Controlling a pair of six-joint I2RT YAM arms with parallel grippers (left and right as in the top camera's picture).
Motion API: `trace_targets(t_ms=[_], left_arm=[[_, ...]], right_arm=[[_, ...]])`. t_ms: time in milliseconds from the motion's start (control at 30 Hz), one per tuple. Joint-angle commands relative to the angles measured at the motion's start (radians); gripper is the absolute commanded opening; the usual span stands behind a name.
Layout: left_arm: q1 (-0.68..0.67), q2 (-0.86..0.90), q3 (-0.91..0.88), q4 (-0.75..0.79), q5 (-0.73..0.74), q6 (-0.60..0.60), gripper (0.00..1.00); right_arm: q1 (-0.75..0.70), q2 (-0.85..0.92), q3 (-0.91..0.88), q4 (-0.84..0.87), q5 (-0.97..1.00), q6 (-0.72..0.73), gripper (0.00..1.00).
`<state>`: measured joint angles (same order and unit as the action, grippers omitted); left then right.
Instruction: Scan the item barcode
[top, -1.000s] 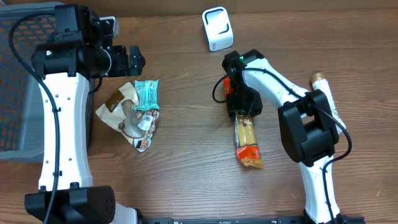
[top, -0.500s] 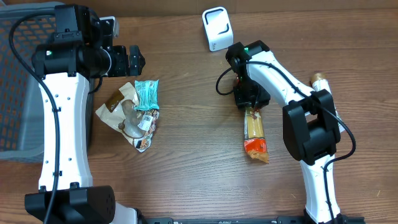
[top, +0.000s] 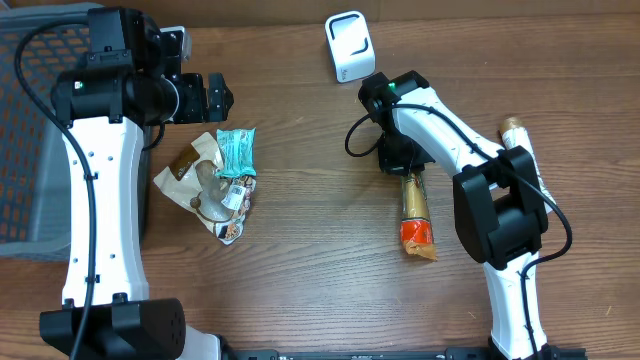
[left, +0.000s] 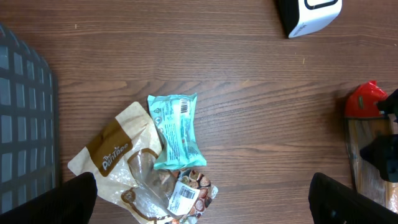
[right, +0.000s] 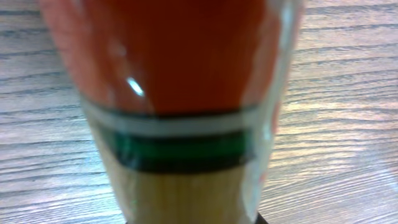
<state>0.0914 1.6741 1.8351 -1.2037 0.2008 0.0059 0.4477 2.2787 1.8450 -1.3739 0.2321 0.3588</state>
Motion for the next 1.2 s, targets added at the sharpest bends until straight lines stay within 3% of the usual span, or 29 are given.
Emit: trace_targets(t_ms=[0,200,400,500,667,800,867,967,1067,1167], left_arm=[[-0.006,-0.001,0.015,0.004,-0.002,-0.006,1.00],[-0.006,-0.001,0.015,0.003,-0.002,-0.006,1.00],[-0.006,-0.001,0.015,0.003,-0.002,-0.006,1.00],[-0.006,-0.001,0.015,0.004,-0.002,-0.006,1.00],[-0.006,-0.001,0.015,0.003,-0.002,-0.006,1.00],[-0.006,-0.001,0.015,0.004,-0.002,-0.006,1.00],[-0.006,-0.001,0.015,0.004,-0.002,-0.006,0.99],[-0.006,-0.001,0.015,0.003,-0.002,-0.006,1.00],[-0.006,-0.001,0.015,0.004,-0.002,-0.006,1.00],[-0.006,-0.001,0.015,0.003,-0.002,-0.006,1.00]], right_arm=[[-0.008,0.019,-0.029,0.003,0.035,0.019,0.04],[-0.013,0.009,0.073,-0.054,-0.304,-0.152,0.04],[-0.043,-0.012,0.192,-0.137,-0.881,-0.504,0.04],[-0.082,-0.010,0.182,-0.119,-1.044,-0.605,0.04],[-0.118,-0.010,0.039,0.051,-1.134,-0.613,0.04],[-0.118,-0.009,-0.087,0.209,-1.070,-0.503,0.06],[-0.124,-0.009,-0.130,0.263,-1.004,-0.438,0.13],[-0.138,-0.009,-0.152,0.286,-0.890,-0.373,0.37],[-0.158,-0.009,-0.151,0.288,-0.843,-0.362,0.49],[-0.174,-0.009,-0.152,0.284,-0.846,-0.362,0.55]])
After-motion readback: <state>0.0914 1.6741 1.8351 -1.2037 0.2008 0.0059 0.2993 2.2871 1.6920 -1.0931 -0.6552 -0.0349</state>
